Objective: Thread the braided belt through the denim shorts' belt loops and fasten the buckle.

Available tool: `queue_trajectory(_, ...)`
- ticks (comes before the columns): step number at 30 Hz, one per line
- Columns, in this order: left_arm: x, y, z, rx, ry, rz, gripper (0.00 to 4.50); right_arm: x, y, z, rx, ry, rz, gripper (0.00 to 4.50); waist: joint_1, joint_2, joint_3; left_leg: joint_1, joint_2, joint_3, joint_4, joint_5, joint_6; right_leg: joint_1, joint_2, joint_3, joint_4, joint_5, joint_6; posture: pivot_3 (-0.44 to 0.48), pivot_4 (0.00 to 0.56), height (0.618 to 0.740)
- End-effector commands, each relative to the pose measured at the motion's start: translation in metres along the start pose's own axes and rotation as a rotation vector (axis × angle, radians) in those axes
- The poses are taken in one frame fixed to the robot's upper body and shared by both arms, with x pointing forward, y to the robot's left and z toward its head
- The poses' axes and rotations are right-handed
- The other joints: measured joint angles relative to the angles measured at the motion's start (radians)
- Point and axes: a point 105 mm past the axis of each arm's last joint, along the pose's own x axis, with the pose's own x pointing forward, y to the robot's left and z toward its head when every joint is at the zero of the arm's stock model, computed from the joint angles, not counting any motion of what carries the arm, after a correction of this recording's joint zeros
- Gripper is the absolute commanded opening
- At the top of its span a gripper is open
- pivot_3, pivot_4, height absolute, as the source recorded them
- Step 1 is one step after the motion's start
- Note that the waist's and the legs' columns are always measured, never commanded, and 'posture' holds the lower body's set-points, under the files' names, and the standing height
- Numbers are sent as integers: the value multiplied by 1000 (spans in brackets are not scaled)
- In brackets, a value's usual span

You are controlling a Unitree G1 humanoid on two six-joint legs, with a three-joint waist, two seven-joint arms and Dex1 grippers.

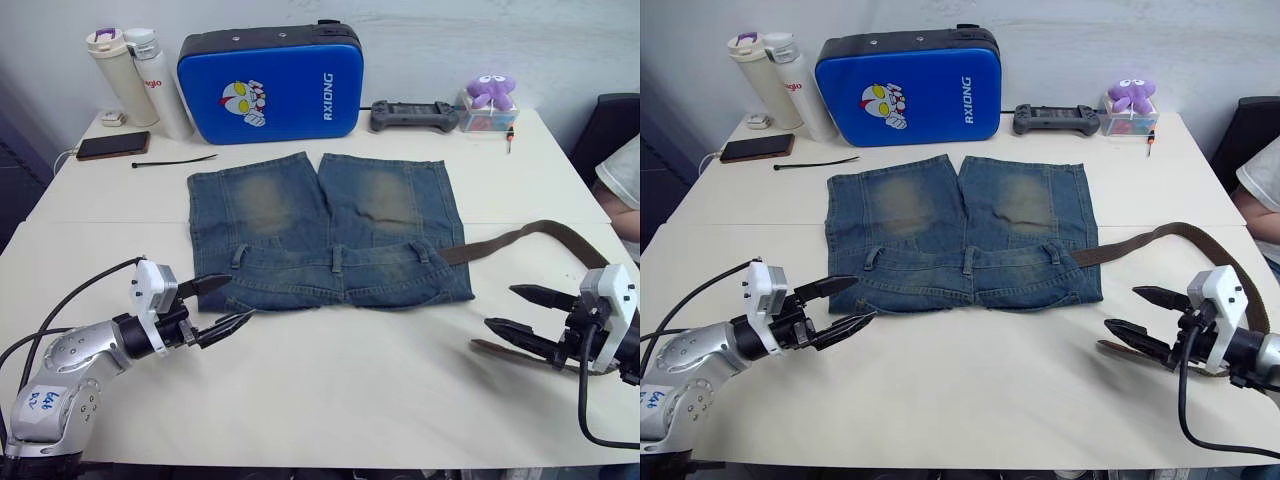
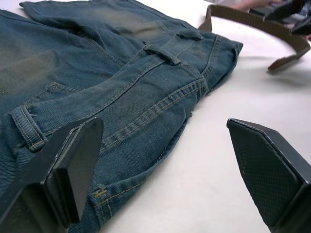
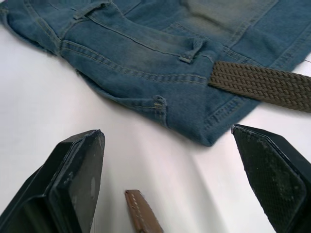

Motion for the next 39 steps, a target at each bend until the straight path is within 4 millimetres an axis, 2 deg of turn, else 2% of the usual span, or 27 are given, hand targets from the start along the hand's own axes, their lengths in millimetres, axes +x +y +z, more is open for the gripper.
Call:
queue_trajectory(1,6,-8,16,41,-6,-100,4474,0,11,21,-60,-26,27,4500,0,0,0,0,0,0,0,0,0,0,0,0,0,0,0,0,150,739)
queue_trajectory(3,17,-15,20,92,39,-210,4474,1,22,23,-71,35,64,4500,5,0,0,0,0,0,0,0,0,0,0,0,0,0,0,0,150,739)
queue_trajectory(5,26,-31,20,162,105,-397,4474,-2,31,13,-140,170,84,4500,8,1,0,0,0,0,0,0,0,0,-1,-1,0,0,0,0,150,739)
queue_trajectory(6,34,-35,28,170,92,-456,4474,-4,33,10,-162,220,86,4500,9,1,0,-1,0,0,0,0,0,0,-1,-1,-1,0,0,0,150,739)
queue_trajectory(8,47,-40,39,192,78,-530,4474,-7,33,7,-180,276,58,4500,7,0,0,-1,0,-1,-1,0,0,1,0,-1,-4,0,0,0,150,739)
queue_trajectory(13,73,-58,48,293,112,-697,4474,-17,24,1,-191,353,-26,4500,0,-1,1,-2,0,-1,0,1,-3,0,1,-1,-4,0,1,0,150,739)
queue_trajectory(18,84,-62,43,292,106,-722,4474,-23,13,-28,-272,542,13,4500,-5,-1,1,-2,0,-1,0,2,-4,1,2,-1,-3,0,1,0,150,739)
queue_trajectory(23,85,-60,39,269,95,-663,4474,-14,-11,-39,-303,563,-42,4500,-10,-3,3,-2,1,0,2,2,-4,0,3,0,-1,0,1,0,150,739)
queue_trajectory(24,85,-60,39,267,90,-651,4500,-14,-15,-41,-301,572,-48,3916,-9,-2,3,-2,1,-1,2,2,-4,0,3,0,-1,0,1,0,150,739)
queue_trajectory(25,84,-60,39,258,82,-641,4500,-13,-18,-42,-291,571,-57,3701,-9,-2,3,-2,1,-1,2,2,-4,0,3,0,0,0,1,0,150,739)
queue_trajectory(29,82,-62,41,196,30,-597,4500,-14,-20,-40,-281,588,-31,2153,-5,-3,3,-2,1,-1,2,3,-5,0,3,0,0,0,1,0,150,739)
queue_trajectory(30,83,-62,42,182,19,-583,4500,-14,-21,-37,-272,580,-33,1588,-2,-3,3,-2,1,-1,2,3,-5,0,3,0,0,0,1,0,150,739)
queue_trajectory(31,83,-61,44,165,2,-569,4500,-14,-20,-33,-263,569,-23,1241,-1,-3,3,-2,1,-1,3,3,-5,0,3,0,0,0,1,0,150,739)
queue_trajectory(33,87,-62,58,65,-88,-552,4500,-5,-9,-7,-211,453,29,226,0,-3,3,-2,1,-1,3,3,-5,0,3,0,0,0,1,0,150,739)
queue_trajectory(34,89,-62,64,24,-125,-549,4500,-2,-4,4,-192,403,57,106,-1,-3,3,-2,1,-1,4,2,-4,0,3,0,1,0,1,0,150,739)
queue_trajectory(39,101,-69,83,-158,-256,-557,4500,11,29,50,-101,197,207,106,2,-3,3,-2,2,-1,4,3,-5,0,3,-1,1,0,1,0,150,739)
